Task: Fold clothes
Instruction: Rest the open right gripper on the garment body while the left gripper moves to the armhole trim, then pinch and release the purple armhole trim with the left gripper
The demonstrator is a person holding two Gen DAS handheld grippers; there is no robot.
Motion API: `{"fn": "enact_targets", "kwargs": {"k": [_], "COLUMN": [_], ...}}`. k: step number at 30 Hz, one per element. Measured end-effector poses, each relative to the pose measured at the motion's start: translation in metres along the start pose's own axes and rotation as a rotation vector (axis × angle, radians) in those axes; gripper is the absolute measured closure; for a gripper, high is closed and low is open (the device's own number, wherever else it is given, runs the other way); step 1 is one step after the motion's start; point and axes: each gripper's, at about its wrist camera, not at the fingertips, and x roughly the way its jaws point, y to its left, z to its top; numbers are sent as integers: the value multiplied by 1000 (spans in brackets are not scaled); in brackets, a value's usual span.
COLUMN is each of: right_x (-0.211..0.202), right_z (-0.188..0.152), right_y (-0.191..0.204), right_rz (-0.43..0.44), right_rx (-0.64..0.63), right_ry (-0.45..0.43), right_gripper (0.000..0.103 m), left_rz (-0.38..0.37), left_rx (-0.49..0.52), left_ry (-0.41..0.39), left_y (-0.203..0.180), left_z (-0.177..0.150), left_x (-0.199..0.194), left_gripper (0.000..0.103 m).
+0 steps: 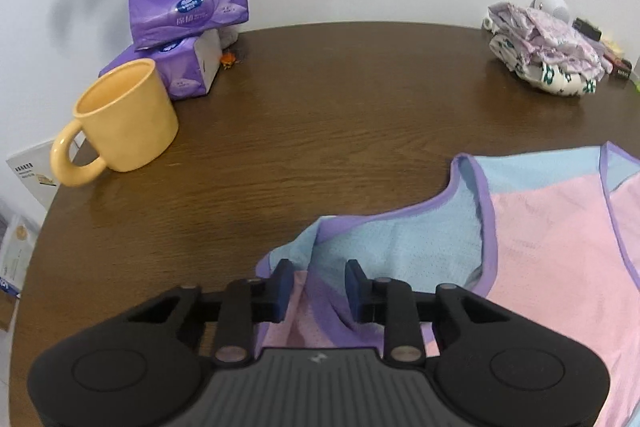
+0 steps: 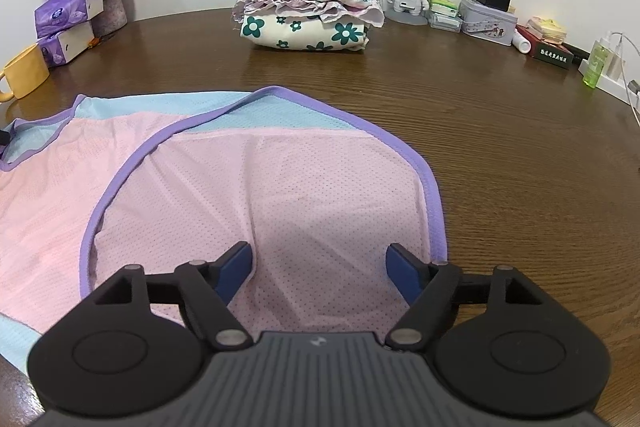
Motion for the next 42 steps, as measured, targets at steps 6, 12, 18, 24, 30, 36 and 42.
{"fn": "enact_targets", "kwargs": {"k": [6, 12, 18, 24, 30, 36, 42], "right_x": [1, 2, 2, 2, 2, 3, 4], "right_z": [0, 0, 0, 0, -1, 0, -1], "right_y": [-1, 0, -1, -2, -2, -3, -2], "right_rz": [2, 4, 8, 12, 11, 11, 9], "right_rx": [-1, -5, -6, -10, -8, -7, -5], "right_ry": [-2, -5, -8, -6, -13, -10, -15], "right_gripper": [24, 21, 20, 18, 17, 15, 14], "left_rz": [14, 43, 99, 145, 38, 11, 87], "left_rx": [72, 220, 317, 344, 199, 262, 284], "left_ry": [-93, -48, -13, -24, 15, 65, 54], "left_y": [-9, -31, -44, -32, -7, -26, -35], "left_z": [1, 7, 9, 31, 49, 32, 25], "left_x": [-19, -2, 18, 6, 10, 6, 23], "left_gripper": [77, 94, 102, 103, 94, 78, 77]}}
